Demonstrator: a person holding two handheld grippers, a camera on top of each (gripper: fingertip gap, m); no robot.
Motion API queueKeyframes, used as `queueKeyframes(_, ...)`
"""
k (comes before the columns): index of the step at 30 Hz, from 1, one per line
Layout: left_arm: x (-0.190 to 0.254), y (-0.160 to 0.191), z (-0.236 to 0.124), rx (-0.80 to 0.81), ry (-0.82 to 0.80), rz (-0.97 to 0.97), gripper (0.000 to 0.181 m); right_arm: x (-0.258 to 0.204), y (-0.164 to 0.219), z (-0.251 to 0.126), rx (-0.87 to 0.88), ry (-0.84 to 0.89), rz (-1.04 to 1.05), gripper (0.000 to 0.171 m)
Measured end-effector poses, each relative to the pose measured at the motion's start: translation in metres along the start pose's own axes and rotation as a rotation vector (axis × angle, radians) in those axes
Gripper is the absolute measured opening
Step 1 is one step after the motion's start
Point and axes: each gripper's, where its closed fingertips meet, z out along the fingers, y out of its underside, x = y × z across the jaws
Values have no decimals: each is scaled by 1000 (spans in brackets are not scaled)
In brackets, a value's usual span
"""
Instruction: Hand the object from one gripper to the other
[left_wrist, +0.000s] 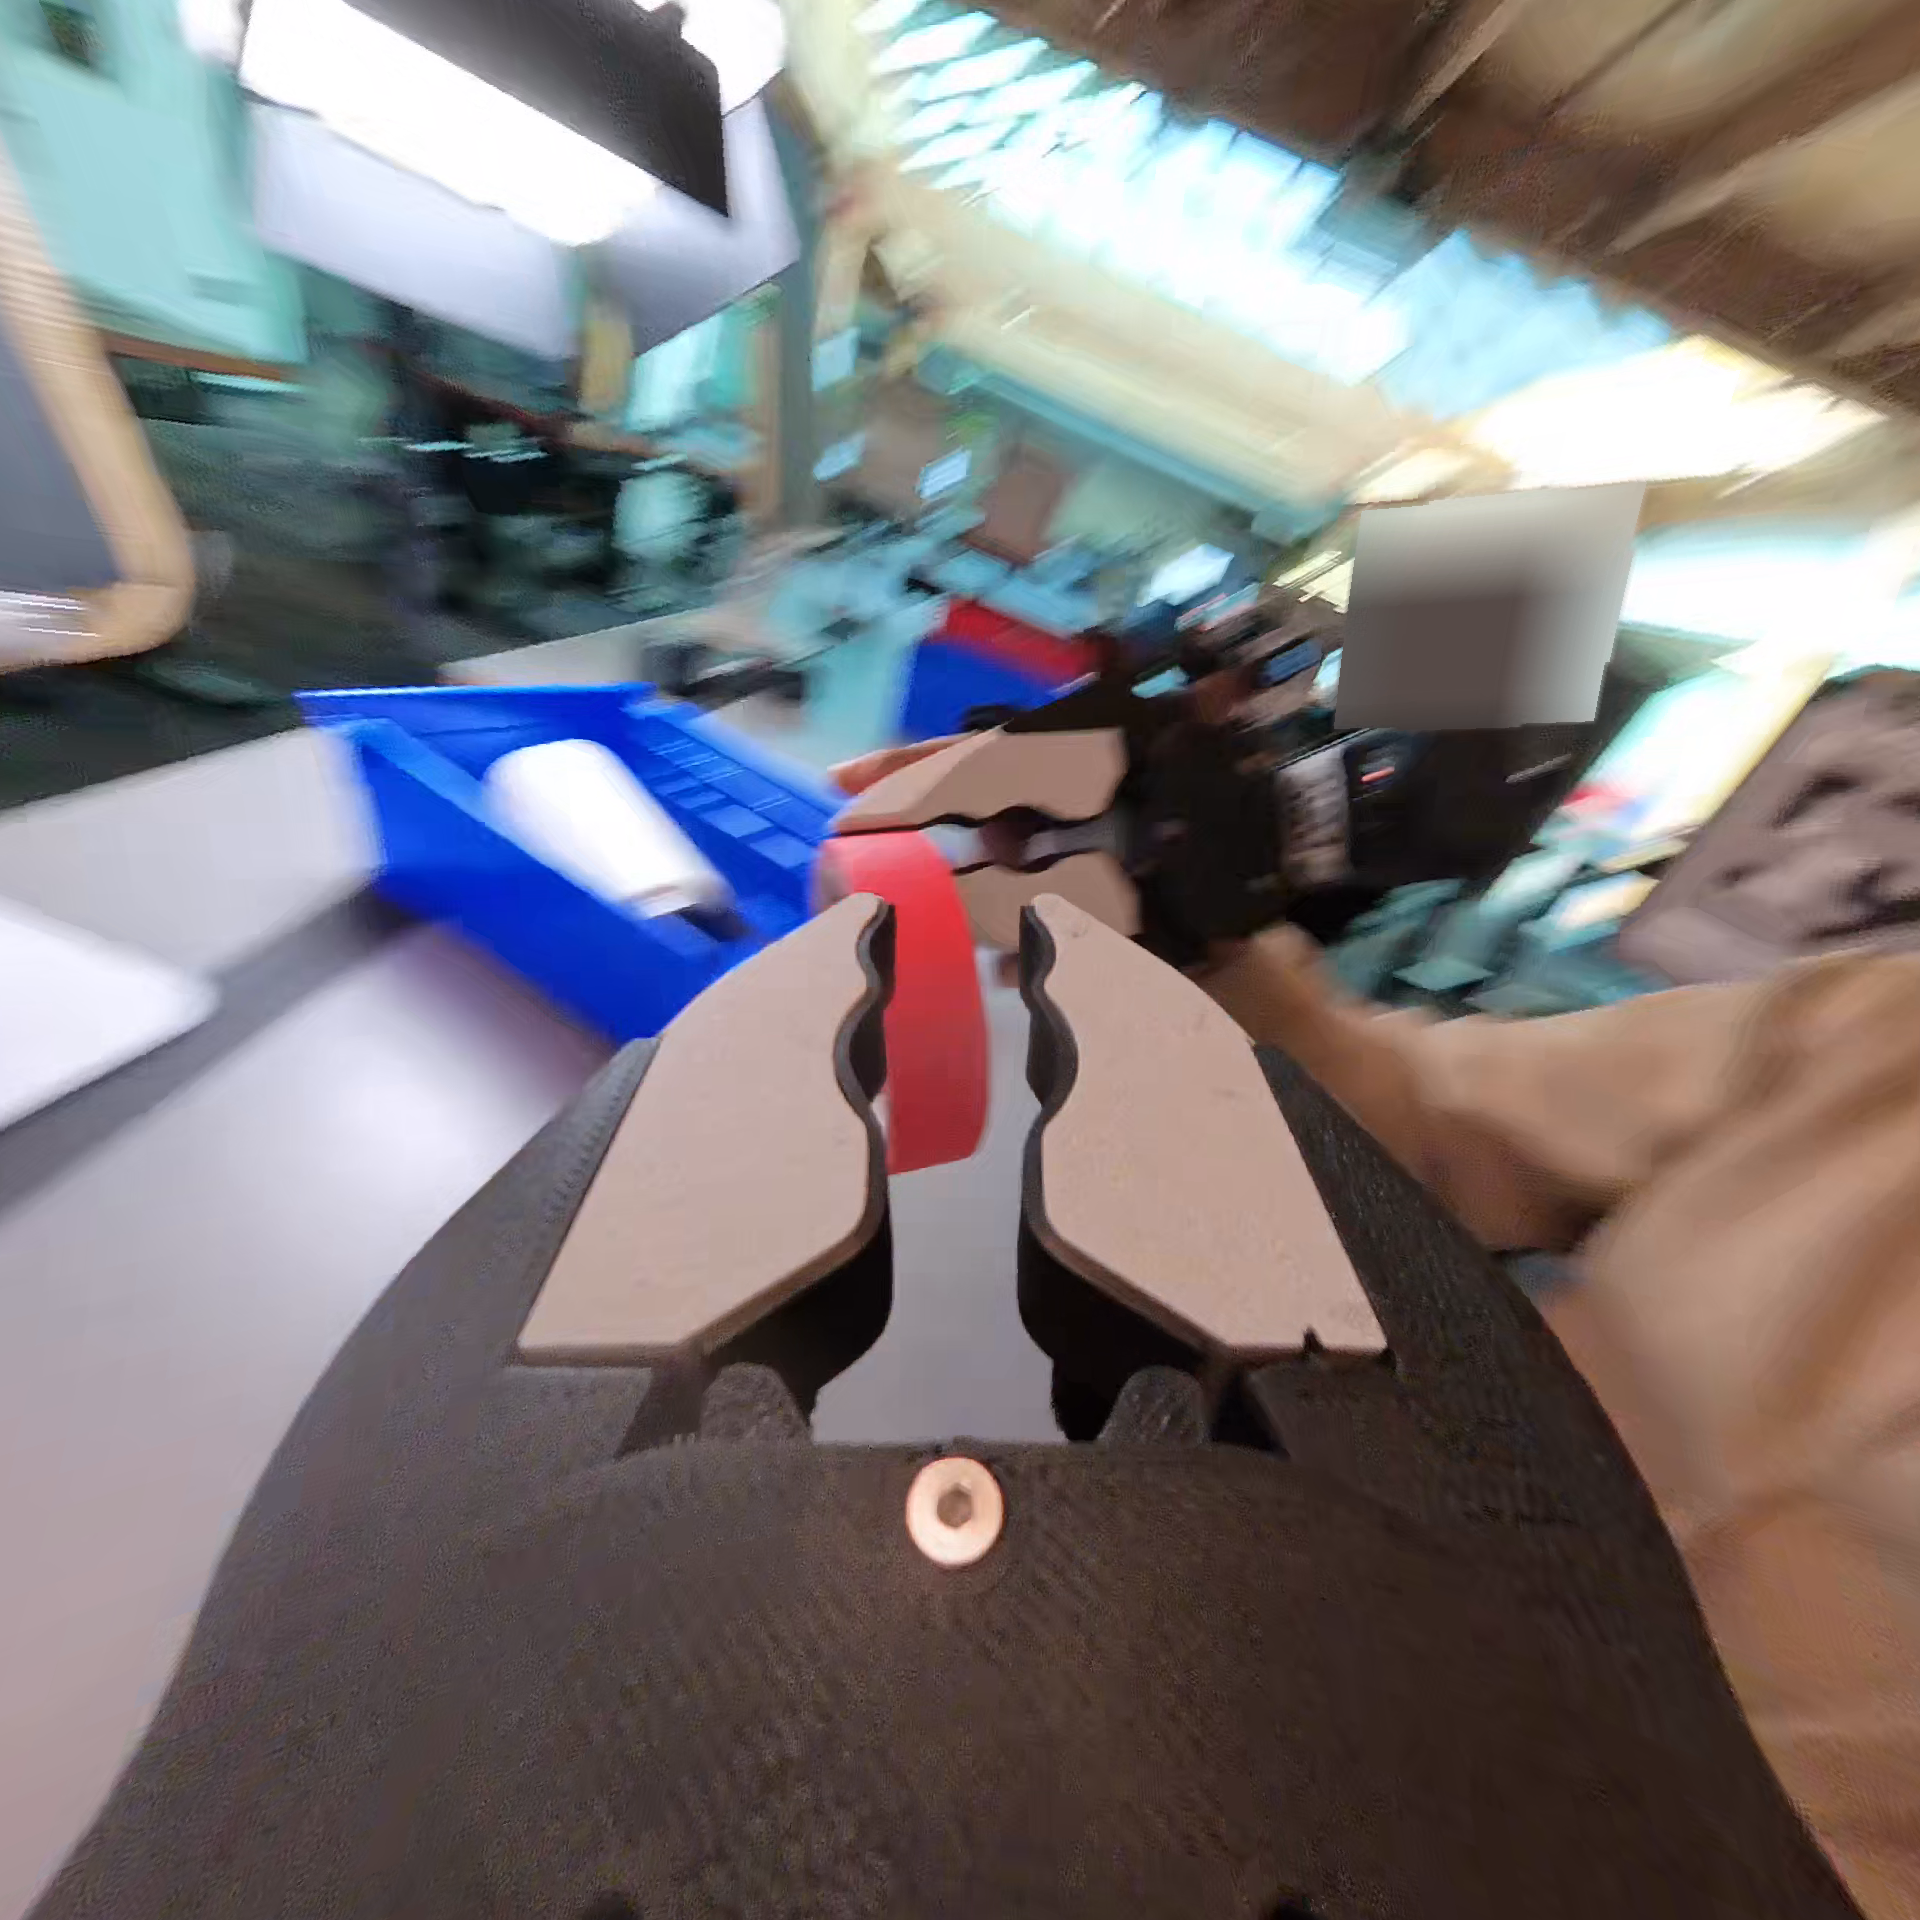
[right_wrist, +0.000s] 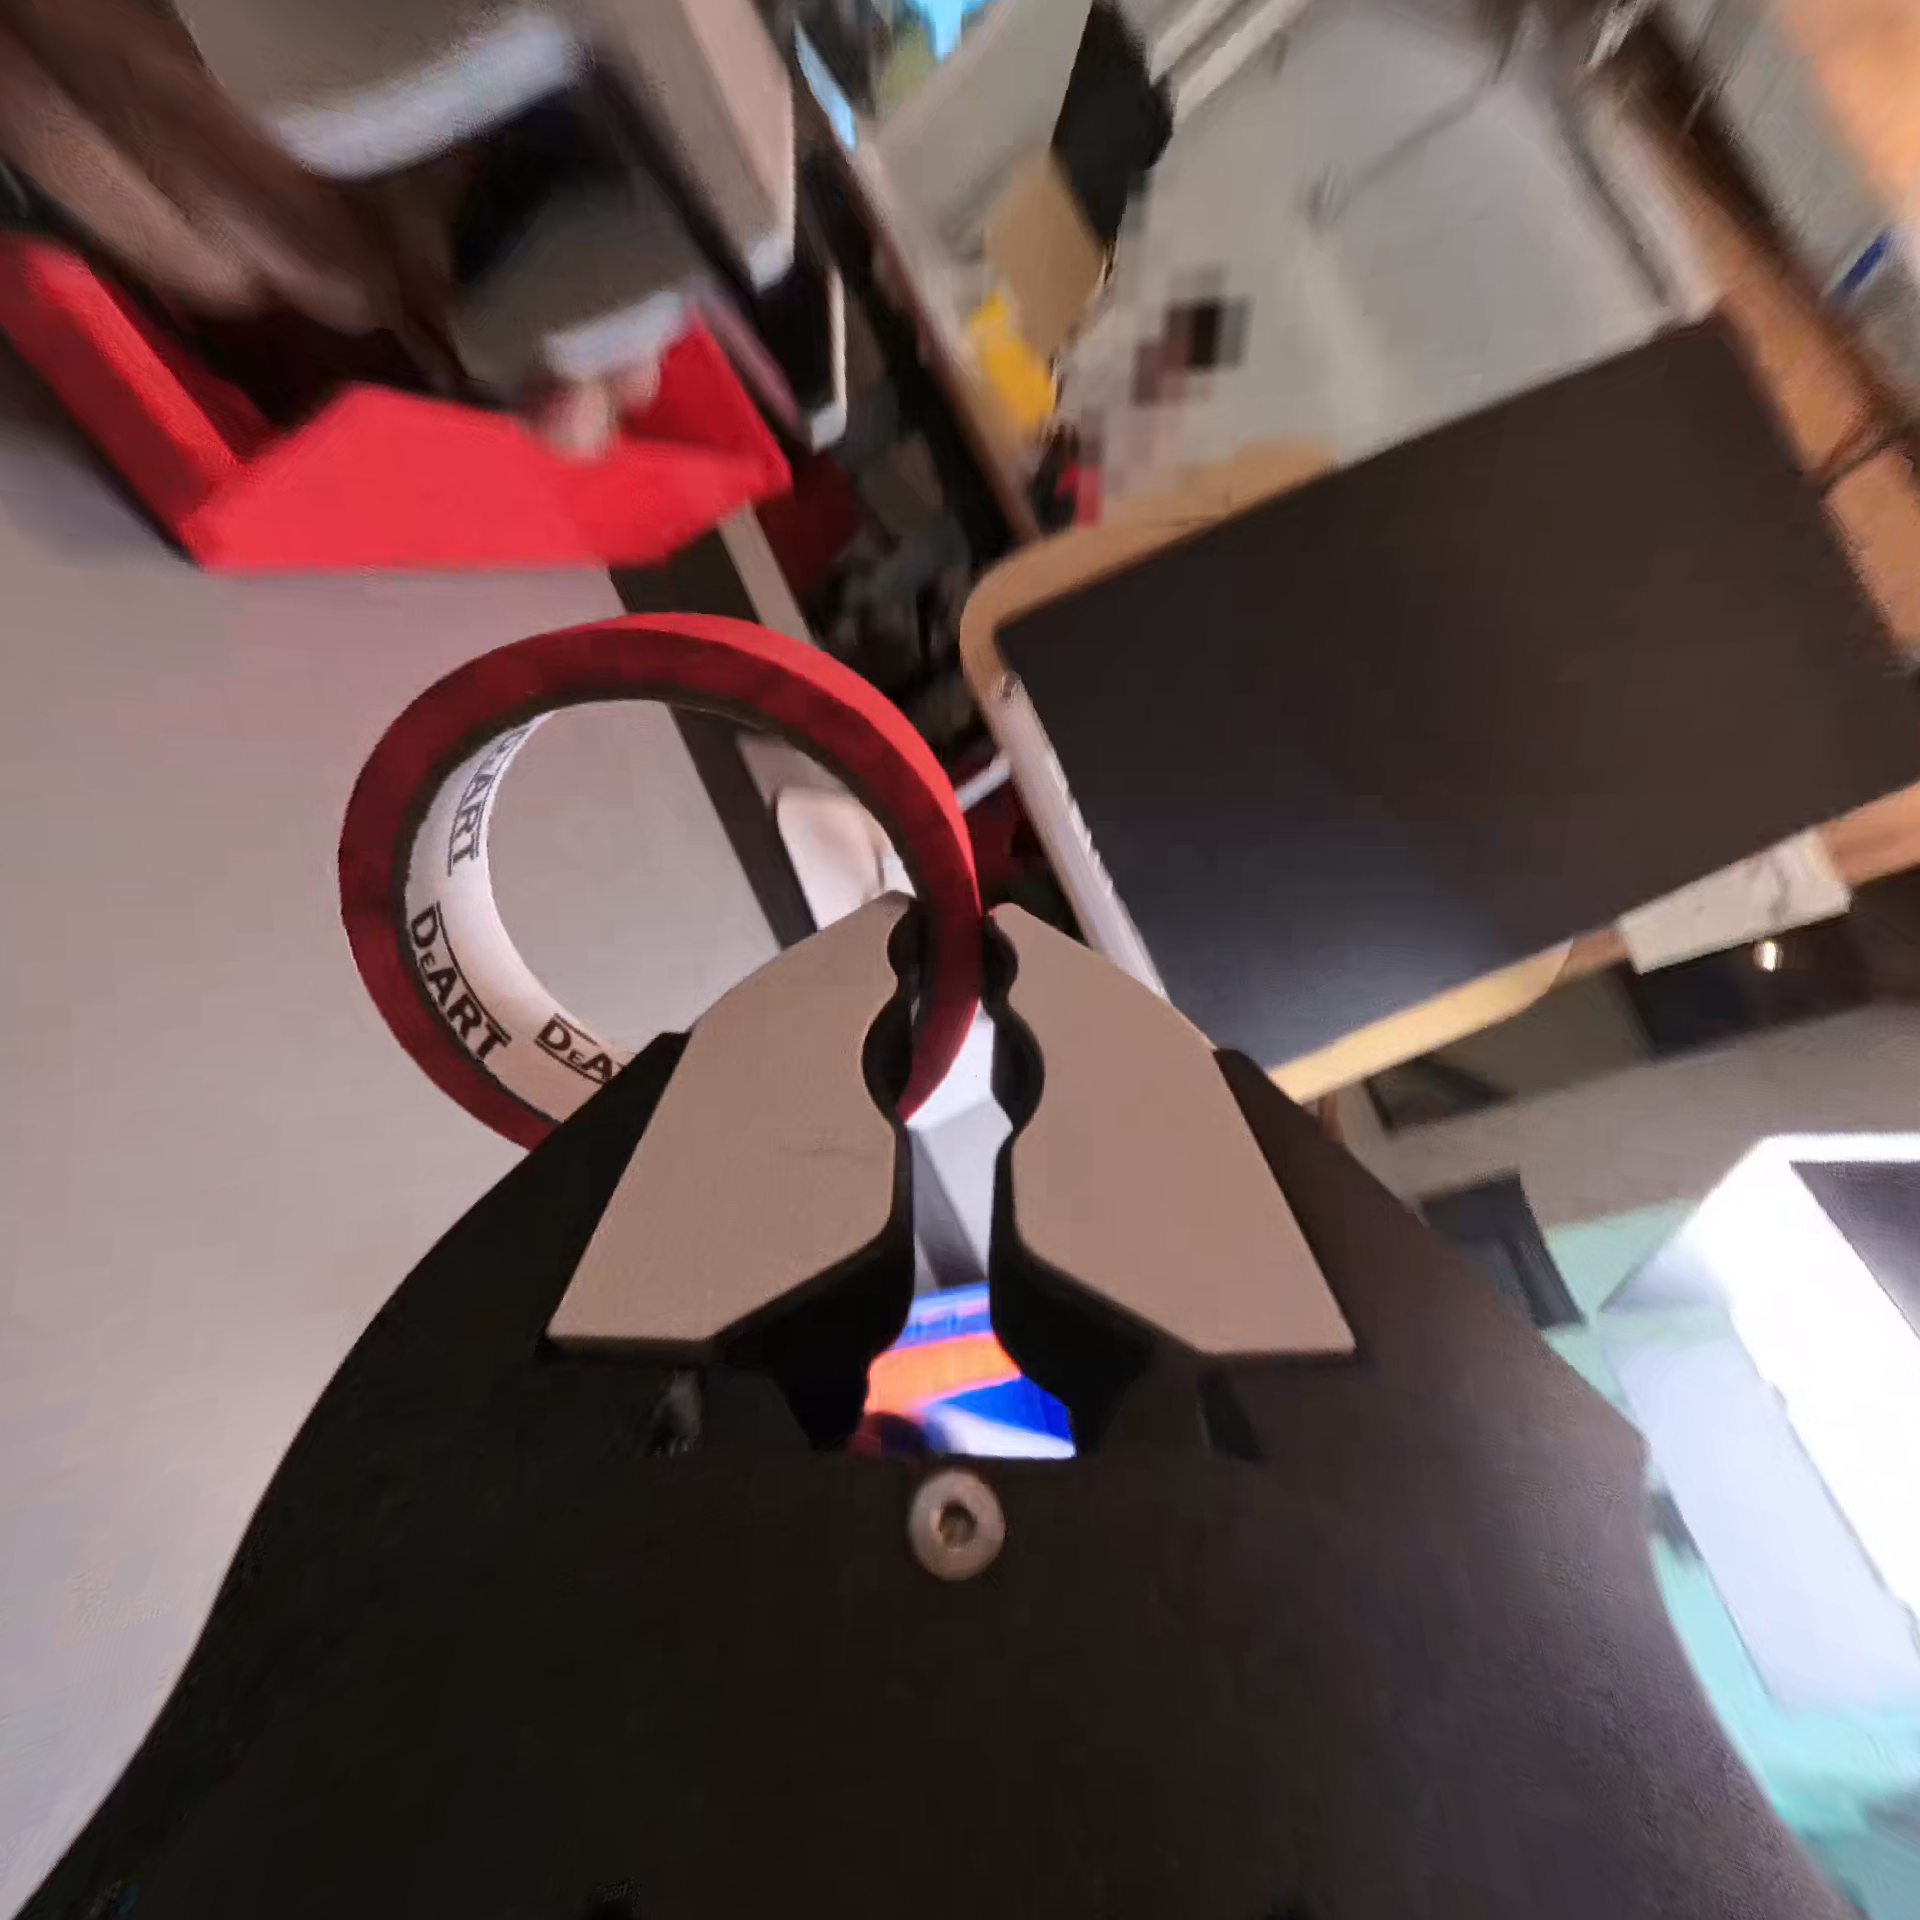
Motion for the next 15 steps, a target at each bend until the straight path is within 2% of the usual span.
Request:
queueKeyframes(2,-18,11,0,-136,-253,215,26,-11,20,13,-114,-22,-16,10)
queueKeyframes(3,-21,18,4,-204,-325,306,28,-22,29,19,-172,-65,2,10)
queueKeyframes(6,-25,45,21,-399,-442,466,30,-48,43,29,-277,-153,71,10)
queueKeyframes(9,-46,71,23,-613,-616,640,31,-59,47,30,-337,-196,133,9)
queueKeyframes(11,-57,77,23,-668,-691,703,26,-63,46,28,-346,-236,203,10)
queueKeyframes(15,-63,73,27,-648,-757,775,18,-61,42,25,-357,-234,239,10)
